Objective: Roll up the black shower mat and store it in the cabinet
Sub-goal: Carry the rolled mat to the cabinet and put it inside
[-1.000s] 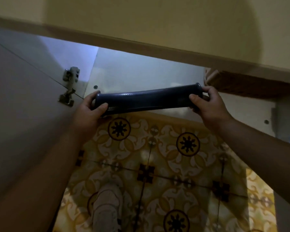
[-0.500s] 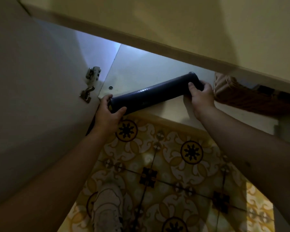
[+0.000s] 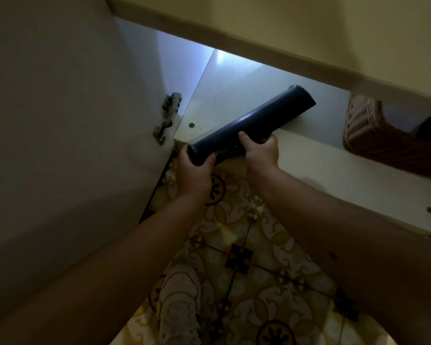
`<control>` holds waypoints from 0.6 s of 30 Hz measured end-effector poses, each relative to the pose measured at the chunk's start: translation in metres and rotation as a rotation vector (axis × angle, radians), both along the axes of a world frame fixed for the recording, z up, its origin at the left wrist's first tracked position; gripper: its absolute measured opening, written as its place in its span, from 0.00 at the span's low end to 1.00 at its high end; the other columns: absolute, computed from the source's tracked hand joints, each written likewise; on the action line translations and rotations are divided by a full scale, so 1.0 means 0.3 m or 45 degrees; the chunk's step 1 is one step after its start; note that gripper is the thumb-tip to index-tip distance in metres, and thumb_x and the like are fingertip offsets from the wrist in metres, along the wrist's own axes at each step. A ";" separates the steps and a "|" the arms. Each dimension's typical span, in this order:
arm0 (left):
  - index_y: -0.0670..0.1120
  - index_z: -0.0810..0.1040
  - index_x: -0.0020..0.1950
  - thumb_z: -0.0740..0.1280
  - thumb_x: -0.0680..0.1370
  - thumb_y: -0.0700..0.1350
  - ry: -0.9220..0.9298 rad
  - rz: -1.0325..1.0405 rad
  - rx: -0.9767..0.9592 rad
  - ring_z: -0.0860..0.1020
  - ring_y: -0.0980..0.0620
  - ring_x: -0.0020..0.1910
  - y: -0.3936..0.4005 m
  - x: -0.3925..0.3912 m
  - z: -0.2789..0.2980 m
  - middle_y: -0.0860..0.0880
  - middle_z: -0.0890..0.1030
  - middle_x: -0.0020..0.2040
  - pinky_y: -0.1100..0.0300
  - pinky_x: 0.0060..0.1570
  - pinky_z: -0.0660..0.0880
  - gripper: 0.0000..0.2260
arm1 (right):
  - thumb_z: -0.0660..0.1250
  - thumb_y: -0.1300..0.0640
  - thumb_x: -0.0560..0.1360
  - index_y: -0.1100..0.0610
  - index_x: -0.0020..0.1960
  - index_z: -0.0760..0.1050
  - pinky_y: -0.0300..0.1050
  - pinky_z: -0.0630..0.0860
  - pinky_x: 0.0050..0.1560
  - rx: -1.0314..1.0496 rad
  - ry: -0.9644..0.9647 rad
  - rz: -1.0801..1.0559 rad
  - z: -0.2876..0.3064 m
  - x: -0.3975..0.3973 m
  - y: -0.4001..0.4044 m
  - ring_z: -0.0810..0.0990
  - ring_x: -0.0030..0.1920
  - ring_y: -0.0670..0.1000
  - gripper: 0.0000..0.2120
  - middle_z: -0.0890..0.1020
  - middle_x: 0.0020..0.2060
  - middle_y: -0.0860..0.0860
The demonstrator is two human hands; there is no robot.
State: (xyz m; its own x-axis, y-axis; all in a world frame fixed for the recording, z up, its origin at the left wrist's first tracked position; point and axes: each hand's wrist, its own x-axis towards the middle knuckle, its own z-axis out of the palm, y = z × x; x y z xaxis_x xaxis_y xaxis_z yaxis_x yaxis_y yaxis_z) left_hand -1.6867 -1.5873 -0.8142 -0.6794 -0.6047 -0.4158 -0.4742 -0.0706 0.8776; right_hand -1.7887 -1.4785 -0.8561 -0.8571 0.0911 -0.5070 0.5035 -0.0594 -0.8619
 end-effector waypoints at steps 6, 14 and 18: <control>0.47 0.63 0.75 0.65 0.79 0.47 -0.120 0.064 -0.020 0.68 0.49 0.68 0.036 0.005 0.023 0.48 0.71 0.70 0.75 0.53 0.61 0.25 | 0.75 0.57 0.66 0.54 0.68 0.64 0.57 0.79 0.55 -0.194 -0.018 0.181 0.026 -0.074 -0.049 0.79 0.57 0.55 0.34 0.77 0.58 0.53; 0.47 0.73 0.68 0.66 0.78 0.48 -0.132 0.261 -0.066 0.78 0.50 0.58 -0.017 -0.099 0.009 0.48 0.80 0.61 0.58 0.54 0.73 0.19 | 0.69 0.68 0.72 0.55 0.67 0.61 0.56 0.80 0.54 -0.411 -0.028 0.380 0.057 -0.159 -0.179 0.78 0.58 0.55 0.29 0.76 0.60 0.55; 0.46 0.71 0.70 0.66 0.79 0.47 -0.142 0.335 -0.128 0.77 0.49 0.60 -0.039 -0.146 -0.009 0.47 0.78 0.63 0.60 0.53 0.70 0.20 | 0.67 0.69 0.73 0.55 0.64 0.62 0.54 0.80 0.52 -0.428 -0.017 0.431 0.050 -0.193 -0.222 0.78 0.58 0.55 0.25 0.76 0.59 0.56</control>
